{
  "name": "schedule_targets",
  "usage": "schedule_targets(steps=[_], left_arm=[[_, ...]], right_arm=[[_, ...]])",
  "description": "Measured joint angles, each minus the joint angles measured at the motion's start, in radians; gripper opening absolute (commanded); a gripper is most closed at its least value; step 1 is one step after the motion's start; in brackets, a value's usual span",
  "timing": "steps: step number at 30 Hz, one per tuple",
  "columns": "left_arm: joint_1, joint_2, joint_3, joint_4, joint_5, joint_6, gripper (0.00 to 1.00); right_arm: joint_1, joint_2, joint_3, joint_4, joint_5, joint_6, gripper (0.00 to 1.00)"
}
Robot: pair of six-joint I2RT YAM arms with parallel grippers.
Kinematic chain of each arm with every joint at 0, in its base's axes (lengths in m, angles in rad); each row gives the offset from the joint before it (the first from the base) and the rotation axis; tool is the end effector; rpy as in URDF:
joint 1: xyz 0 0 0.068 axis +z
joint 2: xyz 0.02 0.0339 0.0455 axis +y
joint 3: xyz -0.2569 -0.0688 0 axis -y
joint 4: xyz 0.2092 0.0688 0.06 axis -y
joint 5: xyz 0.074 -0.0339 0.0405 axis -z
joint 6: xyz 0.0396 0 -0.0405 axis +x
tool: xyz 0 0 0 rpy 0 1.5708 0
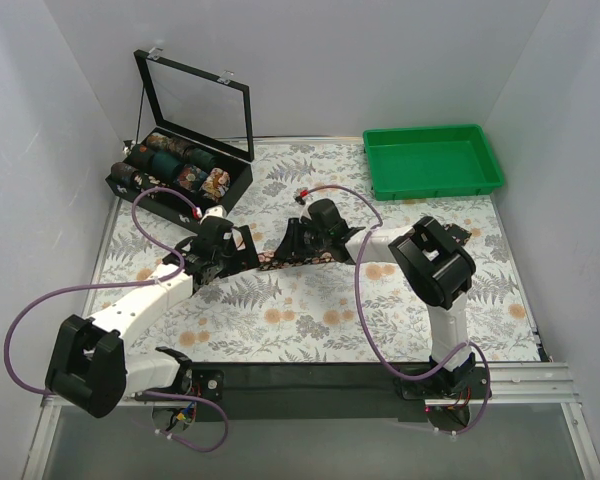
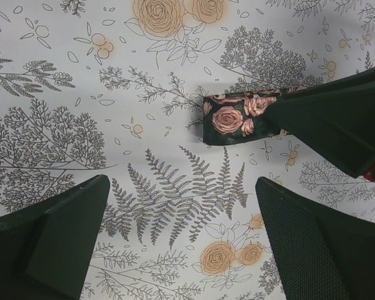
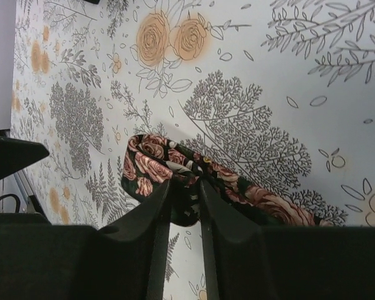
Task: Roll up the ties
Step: Roll the tie
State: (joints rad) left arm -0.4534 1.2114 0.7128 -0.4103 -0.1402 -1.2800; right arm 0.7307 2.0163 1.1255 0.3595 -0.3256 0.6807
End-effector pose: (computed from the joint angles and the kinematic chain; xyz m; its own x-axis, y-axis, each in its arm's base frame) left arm 0.1927 -0.0877 0.2173 -0.5449 -0.7897 -0.2818 -0.5771 0.5970 -0.5572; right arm 0.2932 0.2798 0.1639 -0.8204 0.0654 -0.5680 -0.4136 0.6181 0.6685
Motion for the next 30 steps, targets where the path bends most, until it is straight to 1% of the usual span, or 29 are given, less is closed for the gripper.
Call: schedule_targets(steps=[1, 5, 8, 14, 18, 28, 30], left_arm=[[0.0, 0.002, 0.0, 0.0, 0.003, 0.0, 0.98], [0.0, 0.012, 0.0, 0.0, 0.01, -0.005, 0.98], [0.0, 0.023, 0.0, 0.011, 0.018, -0.014, 0.96], [0.0, 0.129, 0.004, 0.065, 0.049, -0.04, 0.84], [0.0, 0.205, 0.006, 0.088, 0.072, -0.054, 0.79], [0.003, 0.26, 0.021, 0.16, 0.114, -0.08, 0.68], [0.006, 0.271, 0.022, 0.177, 0.123, -0.092, 0.67]], right_arm=[[0.0, -0.005, -0.012, 0.008, 0.003, 0.001, 0.24], [0.0, -0.022, -0.051, 0.034, 0.009, 0.005, 0.2], [0.0, -0.025, -0.062, 0.053, 0.011, 0.009, 0.18], [0.0, -0.028, -0.093, 0.09, 0.016, 0.016, 0.15], [0.0, -0.028, -0.109, 0.109, 0.016, 0.016, 0.14], [-0.014, -0.027, -0.138, 0.163, -0.001, 0.003, 0.13], [-0.017, -0.027, -0.143, 0.17, -0.007, -0.003, 0.12]])
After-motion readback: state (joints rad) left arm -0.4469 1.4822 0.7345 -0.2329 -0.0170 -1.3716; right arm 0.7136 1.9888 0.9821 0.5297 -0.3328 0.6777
